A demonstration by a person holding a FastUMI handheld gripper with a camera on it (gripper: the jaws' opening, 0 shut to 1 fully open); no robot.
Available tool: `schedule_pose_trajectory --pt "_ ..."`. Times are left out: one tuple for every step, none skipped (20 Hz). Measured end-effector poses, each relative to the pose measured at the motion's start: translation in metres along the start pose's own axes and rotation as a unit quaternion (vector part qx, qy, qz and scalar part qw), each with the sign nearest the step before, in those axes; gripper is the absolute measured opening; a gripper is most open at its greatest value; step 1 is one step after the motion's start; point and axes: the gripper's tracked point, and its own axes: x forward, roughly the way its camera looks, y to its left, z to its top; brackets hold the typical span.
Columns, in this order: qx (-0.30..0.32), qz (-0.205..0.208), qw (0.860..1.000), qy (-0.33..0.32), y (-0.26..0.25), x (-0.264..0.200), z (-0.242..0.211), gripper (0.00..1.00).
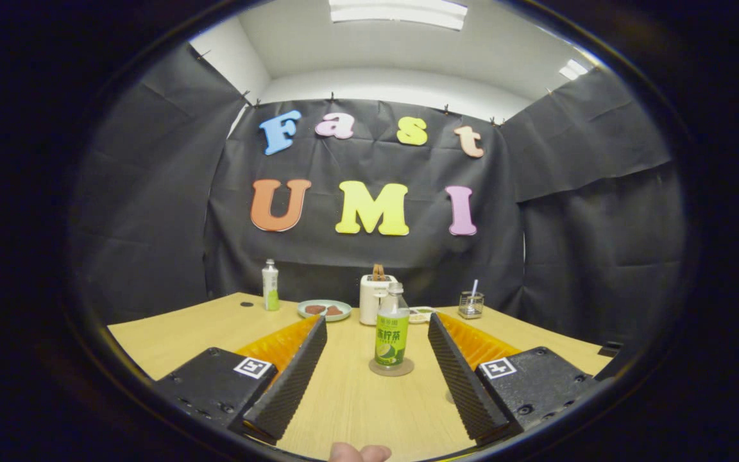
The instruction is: Take the bottle from table, then pour the juice into the cup, finally place the bottle on the coaster
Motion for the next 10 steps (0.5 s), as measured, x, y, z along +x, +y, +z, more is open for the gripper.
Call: schedule_pose_trajectory --pt "0.002 0.002 1.0 0.0 0.0 -0.001 0.0 1.0" --pt "0.003 0.003 1.0 0.002 0.001 -0.001 -0.001 1.0" --pt "0.002 0.002 1.0 0.004 -0.002 -0.001 -0.002 1.0" --pt "0.002 -0.001 1.0 0.007 -0.003 0.0 -0.001 1.0" --pt "0.0 0.001 1.0 0.007 -0.005 -0.001 0.001 1.0" --pt "-0.002 0.0 1.0 0.009 -0.006 0.001 0.002 1.0" --pt "-0.005 -0.004 1.0 0.008 -0.01 0.003 0.004 1.0" --pt "-0.006 -0.004 1.0 0.008 -0.011 0.004 0.006 1.0" --pt "-0.005 -0.001 1.0 0.008 -0.01 0.003 0.007 1.0" --pt "-0.005 0.0 1.0 0.006 -0.008 0.003 0.007 1.0"
